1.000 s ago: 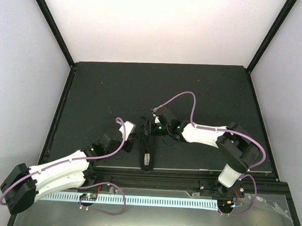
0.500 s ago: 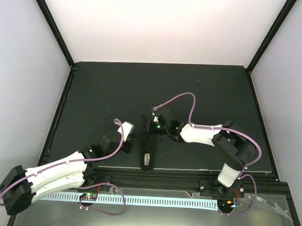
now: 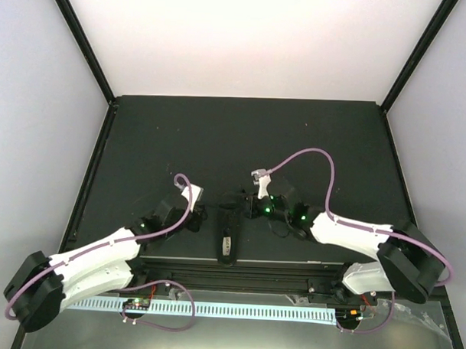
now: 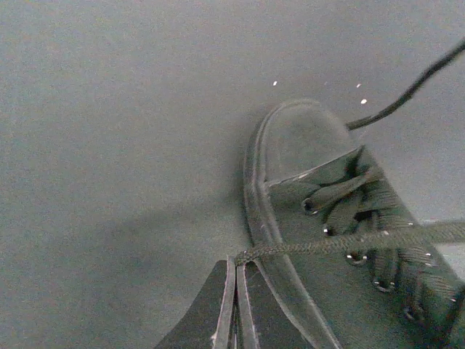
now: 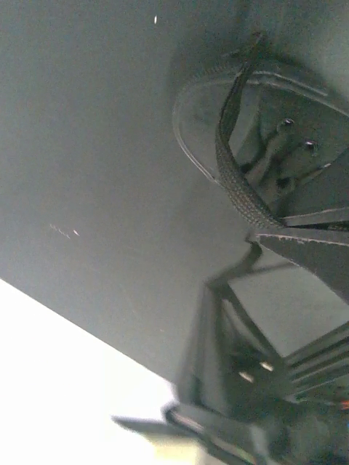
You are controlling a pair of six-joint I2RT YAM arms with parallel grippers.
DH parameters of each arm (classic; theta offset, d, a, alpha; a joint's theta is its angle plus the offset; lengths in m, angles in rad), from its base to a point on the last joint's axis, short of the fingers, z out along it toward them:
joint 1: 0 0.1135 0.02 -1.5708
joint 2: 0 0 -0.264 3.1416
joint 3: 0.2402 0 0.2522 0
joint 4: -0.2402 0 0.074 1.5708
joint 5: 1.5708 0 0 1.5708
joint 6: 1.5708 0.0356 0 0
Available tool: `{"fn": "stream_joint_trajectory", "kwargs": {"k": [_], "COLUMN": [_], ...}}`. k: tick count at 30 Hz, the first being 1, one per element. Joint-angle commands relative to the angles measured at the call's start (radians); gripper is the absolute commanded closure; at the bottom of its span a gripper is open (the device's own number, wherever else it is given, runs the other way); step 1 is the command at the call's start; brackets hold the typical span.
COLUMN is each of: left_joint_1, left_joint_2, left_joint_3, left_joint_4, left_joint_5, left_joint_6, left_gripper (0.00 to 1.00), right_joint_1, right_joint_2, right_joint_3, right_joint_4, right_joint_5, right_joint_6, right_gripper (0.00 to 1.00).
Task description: Tie the shoes
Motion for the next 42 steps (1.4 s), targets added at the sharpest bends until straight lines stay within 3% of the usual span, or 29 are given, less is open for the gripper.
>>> {"fn": "stream_joint_trajectory", "kwargs": {"k": [1,5,10,18,24,28,32,42], "left_joint_1": [0.119,0.202,0.227,0.236,0.237,0.238,0.238,0.237], "left_joint_2": [0.112,0.233,0.337,0.41,0.41,0.41,0.408,0.388], "left_joint_3": [0.067,0.127,0.168,0.188,0.193,0.194,0.19,0.188], "left_joint_4": [0.069,0.122,0.187,0.249,0.246,0.243,0.249,0.279], "left_joint_5": [0.267,0.491,0.615,0.73,0.754,0.759,0.765,0.806], "left_joint_6": [0.02,0.054,0.089,0.1,0.125,0.135,0.144,0.149], "left_gripper": [0.98,0.98,0.99,0.98,0.98,0.98,0.98,0.98], "right_joint_1": [0.054,0.184,0.318,0.475,0.584,0.589,0.576,0.297], "right_joint_2": [-0.094,-0.17,-0.184,0.054,0.166,0.117,-0.035,-0.345], "right_joint_3": [-0.051,-0.077,-0.113,0.025,0.182,0.167,0.111,0.006], "right_joint_4": [0.089,0.022,0.018,0.011,-0.138,-0.179,-0.198,-0.211], "right_joint_5": [-0.071,0.02,0.054,-0.049,-0.026,0.017,0.113,0.043], "right_joint_6": [-0.21,-0.279,-0.305,-0.366,-0.448,-0.442,-0.423,-0.363], "right_gripper": [0.98,0.97,0.88,0.82,0.62,0.46,0.25,0.1]}}
